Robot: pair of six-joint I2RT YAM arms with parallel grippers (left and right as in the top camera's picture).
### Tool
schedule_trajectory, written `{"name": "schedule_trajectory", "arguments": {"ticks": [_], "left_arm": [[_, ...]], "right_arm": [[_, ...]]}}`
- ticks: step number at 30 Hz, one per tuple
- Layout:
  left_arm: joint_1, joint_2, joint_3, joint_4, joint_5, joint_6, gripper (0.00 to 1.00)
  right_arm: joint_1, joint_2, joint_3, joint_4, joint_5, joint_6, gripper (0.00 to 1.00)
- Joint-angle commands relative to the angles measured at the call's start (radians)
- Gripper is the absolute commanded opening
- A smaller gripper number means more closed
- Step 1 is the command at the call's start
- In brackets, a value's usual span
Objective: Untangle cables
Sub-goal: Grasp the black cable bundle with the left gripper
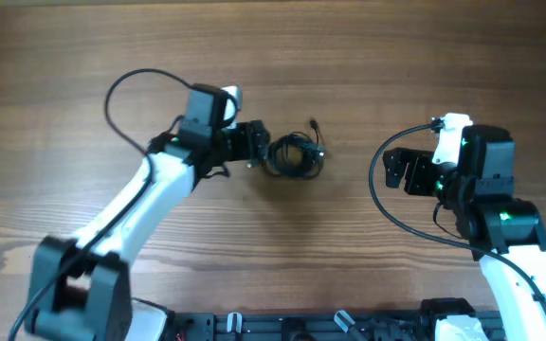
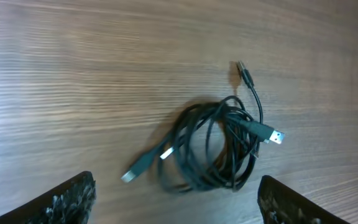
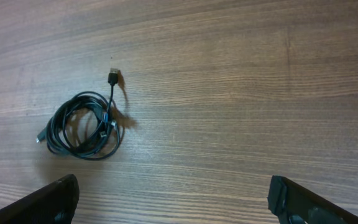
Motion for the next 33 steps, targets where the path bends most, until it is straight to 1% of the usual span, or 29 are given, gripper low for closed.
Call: {"name": "schedule_trajectory", "arguments": {"ticks": [1, 2, 4, 9, 13, 14, 16, 17, 21, 22, 24, 27, 32, 33], "left_arm": [[-0.055, 0.108, 0.012, 0.04, -0.016, -0.098, 0.65], [-0.067, 0.127, 0.012, 0.052, -0.016, -0.122, 0.56], [-0.093, 0.161, 0.012, 0.074, -0.013, -0.155, 0.52], [-0.15, 0.225, 0.012, 0.119, -0.014, -0.197, 0.52], [-0.175, 0.251, 0.011, 0.121, -0.021, -0.214, 0.48], [-0.179, 0.254, 0.012, 0.122, -0.022, -0.214, 0.45], [-0.183, 0.254, 0.011, 0.123, -0.026, -0.214, 0.35], [-0.183, 0.254, 0.012, 0.122, -0.029, -0.214, 0.31], [-0.183, 0.254, 0.011, 0.121, -0.031, -0.214, 0.28], [-0.183, 0.253, 0.012, 0.122, -0.038, -0.214, 0.25], [-0.183, 0.253, 0.012, 0.124, -0.063, -0.213, 0.15], [-0.182, 0.249, 0.013, 0.124, -0.089, -0.2, 0.04], [-0.179, 0.167, 0.014, 0.111, -0.087, -0.183, 0.04], [-0.179, 0.109, 0.014, 0.104, -0.065, -0.183, 0.04]], "right_arm": [[-0.005, 0.006, 0.023, 0.002, -0.002, 0.01, 1.0], [-0.005, 0.006, 0.023, 0.001, -0.002, 0.008, 1.0], [-0.005, 0.006, 0.023, 0.002, -0.002, 0.006, 1.0], [-0.005, 0.006, 0.023, 0.004, -0.002, 0.006, 1.0], [-0.005, 0.006, 0.023, 0.004, -0.001, 0.006, 1.0], [-0.005, 0.006, 0.023, 0.005, -0.002, 0.006, 1.0], [-0.005, 0.006, 0.023, 0.005, -0.001, 0.004, 1.0], [-0.005, 0.006, 0.023, 0.005, 0.0, 0.002, 1.0], [-0.005, 0.006, 0.023, 0.006, 0.002, 0.002, 1.0], [-0.005, 0.006, 0.023, 0.007, 0.002, 0.002, 1.0], [-0.005, 0.006, 0.023, 0.009, 0.002, 0.002, 1.0], [-0.005, 0.006, 0.023, 0.013, 0.002, 0.003, 1.0], [-0.005, 0.018, 0.023, 0.059, -0.005, 0.039, 0.99], [-0.004, 0.03, 0.023, 0.09, -0.06, 0.041, 0.95]]}}
